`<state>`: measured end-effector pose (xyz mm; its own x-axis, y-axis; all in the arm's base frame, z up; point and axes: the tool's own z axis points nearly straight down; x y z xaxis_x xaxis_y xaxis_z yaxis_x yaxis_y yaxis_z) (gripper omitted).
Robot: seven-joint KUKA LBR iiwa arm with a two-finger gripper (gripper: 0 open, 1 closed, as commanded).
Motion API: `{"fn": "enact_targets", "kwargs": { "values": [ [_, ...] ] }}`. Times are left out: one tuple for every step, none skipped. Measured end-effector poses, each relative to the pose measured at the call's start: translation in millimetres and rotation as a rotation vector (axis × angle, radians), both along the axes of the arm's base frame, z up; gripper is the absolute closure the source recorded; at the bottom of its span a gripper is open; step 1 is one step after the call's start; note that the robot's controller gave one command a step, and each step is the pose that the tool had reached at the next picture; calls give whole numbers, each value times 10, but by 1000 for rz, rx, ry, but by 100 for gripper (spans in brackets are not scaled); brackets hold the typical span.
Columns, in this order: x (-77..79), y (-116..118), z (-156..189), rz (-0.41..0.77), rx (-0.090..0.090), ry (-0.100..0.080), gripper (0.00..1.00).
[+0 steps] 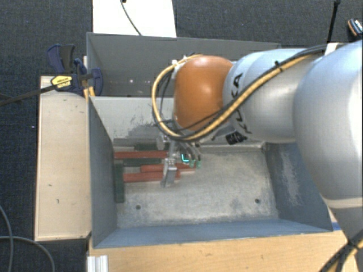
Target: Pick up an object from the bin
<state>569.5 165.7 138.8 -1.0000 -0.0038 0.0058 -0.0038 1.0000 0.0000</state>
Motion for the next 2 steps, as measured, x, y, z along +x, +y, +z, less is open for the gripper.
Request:
{"fn": "enact_targets", "kwargs": {
  "values": [
    [-25, 298, -722, -100, 0, -2, 0],
    [-32, 292, -690, -103, -1, 5, 100]
  ]
}}
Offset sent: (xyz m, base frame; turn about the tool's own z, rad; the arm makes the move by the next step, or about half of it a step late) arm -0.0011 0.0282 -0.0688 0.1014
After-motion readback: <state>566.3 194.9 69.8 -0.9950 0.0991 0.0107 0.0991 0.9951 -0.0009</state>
